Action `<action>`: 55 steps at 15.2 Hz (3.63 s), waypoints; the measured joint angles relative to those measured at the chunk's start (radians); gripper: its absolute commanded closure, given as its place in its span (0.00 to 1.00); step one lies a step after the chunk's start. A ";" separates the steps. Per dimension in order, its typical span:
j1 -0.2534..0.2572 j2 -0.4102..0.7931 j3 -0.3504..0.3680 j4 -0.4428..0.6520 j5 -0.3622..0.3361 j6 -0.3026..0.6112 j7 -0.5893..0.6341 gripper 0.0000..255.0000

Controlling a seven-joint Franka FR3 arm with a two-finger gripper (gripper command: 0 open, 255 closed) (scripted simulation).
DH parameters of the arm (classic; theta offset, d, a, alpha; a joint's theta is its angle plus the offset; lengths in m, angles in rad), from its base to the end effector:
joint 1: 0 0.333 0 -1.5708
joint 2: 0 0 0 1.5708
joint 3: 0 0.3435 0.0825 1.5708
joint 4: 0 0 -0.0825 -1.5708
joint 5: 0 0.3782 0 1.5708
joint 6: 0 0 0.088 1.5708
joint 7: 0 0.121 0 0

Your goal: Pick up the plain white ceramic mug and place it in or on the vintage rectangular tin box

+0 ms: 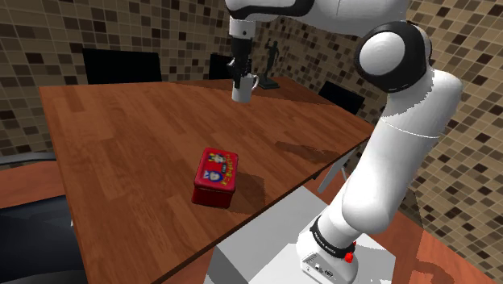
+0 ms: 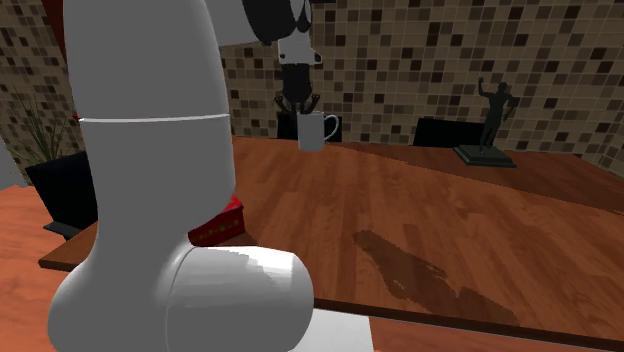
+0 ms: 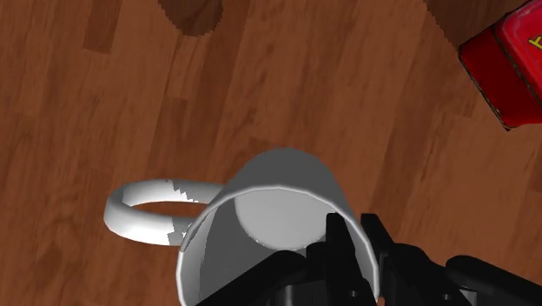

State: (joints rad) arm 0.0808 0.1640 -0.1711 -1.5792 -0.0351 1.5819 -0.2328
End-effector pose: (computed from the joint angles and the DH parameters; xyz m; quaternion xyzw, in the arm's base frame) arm 0.5890 -0.0504 0.5428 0.9937 0.0725 -0.0834 0.0182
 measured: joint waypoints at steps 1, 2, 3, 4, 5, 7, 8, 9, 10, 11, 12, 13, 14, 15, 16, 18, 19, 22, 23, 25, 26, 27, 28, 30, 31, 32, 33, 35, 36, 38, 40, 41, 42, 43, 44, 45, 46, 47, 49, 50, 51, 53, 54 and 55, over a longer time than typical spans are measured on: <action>0.013 -0.032 0.008 -0.049 -0.003 0.016 0.021 1.00; 0.023 -0.062 0.015 -0.082 -0.006 0.019 0.039 1.00; 0.035 -0.093 0.024 -0.121 -0.008 0.026 0.060 1.00; 0.045 -0.121 0.033 -0.156 -0.009 0.032 0.080 1.00; 0.055 -0.144 0.042 -0.179 -0.010 0.033 0.100 1.00; 0.076 -0.189 0.062 -0.234 -0.008 0.040 0.140 1.00; 0.088 -0.215 0.074 -0.266 -0.006 0.046 0.165 1.00; 0.097 -0.243 0.085 -0.295 -0.005 0.045 0.184 1.00; 0.106 -0.254 0.095 -0.308 -0.002 0.047 0.203 1.00; 0.116 -0.277 0.107 -0.331 0.002 0.047 0.226 1.00; 0.126 -0.301 0.119 -0.346 0.006 0.037 0.246 1.00; 0.135 -0.326 0.131 -0.374 0.010 0.040 0.267 1.00; 0.145 -0.343 0.144 -0.393 0.015 0.042 0.289 1.00; 0.155 -0.357 0.157 -0.401 0.021 0.035 0.311 1.00; 0.166 -0.375 0.172 -0.417 0.028 0.033 0.335 1.00; 0.183 -0.402 0.196 -0.442 0.041 0.030 0.374 1.00; 0.193 -0.419 0.210 -0.455 0.049 0.027 0.396 1.00; 0.224 -0.462 0.254 -0.490 0.075 0.021 0.464 1.00; 0.234 -0.477 0.268 -0.503 0.085 0.019 0.486 1.00; 0.242 -0.482 0.281 -0.524 0.092 0.035 0.504 1.00; 0.244 -0.482 0.284 -0.536 0.093 0.048 0.507 1.00; 0.244 -0.479 0.285 -0.548 0.094 0.062 0.508 1.00; 0.245 -0.477 0.286 -0.559 0.095 0.075 0.510 1.00; 0.246 -0.477 0.287 -0.587 0.095 0.103 0.510 1.00; 0.245 -0.475 0.287 -0.600 0.095 0.118 0.508 1.00; 0.246 -0.474 0.288 -0.612 0.096 0.131 0.509 1.00; 0.245 -0.473 0.288 -0.624 0.095 0.144 0.507 1.00; 0.246 -0.468 0.289 -0.648 0.096 0.173 0.509 1.00; 0.246 -0.468 0.290 -0.661 0.097 0.186 0.508 1.00; 0.246 -0.459 0.290 -0.680 0.096 0.214 0.507 1.00; 0.246 -0.457 0.290 -0.704 0.096 0.240 0.505 1.00; 0.246 -0.451 0.291 -0.710 0.096 0.252 0.506 1.00; 0.246 -0.450 0.292 -0.716 0.097 0.259 0.506 1.00; 0.247 -0.449 0.292 -0.719 0.097 0.263 0.507 1.00; 0.247 -0.449 0.292 -0.721 0.097 0.265 0.507 1.00; 0.247 -0.448 0.292 -0.721 0.097 0.266 0.507 1.00; 0.247 -0.448 0.292 -0.721 0.097 0.266 0.507 1.00; 0.247 -0.448 0.292 -0.721 0.097 0.266 0.507 1.00; 0.247 -0.448 0.292 -0.721 0.097 0.267 0.507 0.00; 0.247 -0.448 0.292 -0.721 0.097 0.267 0.507 0.00; 0.247 -0.448 0.292 -0.721 0.097 0.267 0.507 0.00; 0.247 -0.448 0.292 -0.721 0.097 0.267 0.507 0.00; 0.247 -0.448 0.292 -0.721 0.097 0.267 0.507 0.00; 0.246 -0.452 0.291 -0.707 0.096 0.249 0.506 0.00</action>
State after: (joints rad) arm 0.3270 -0.2877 0.1200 -2.2858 0.0613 1.8308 0.2736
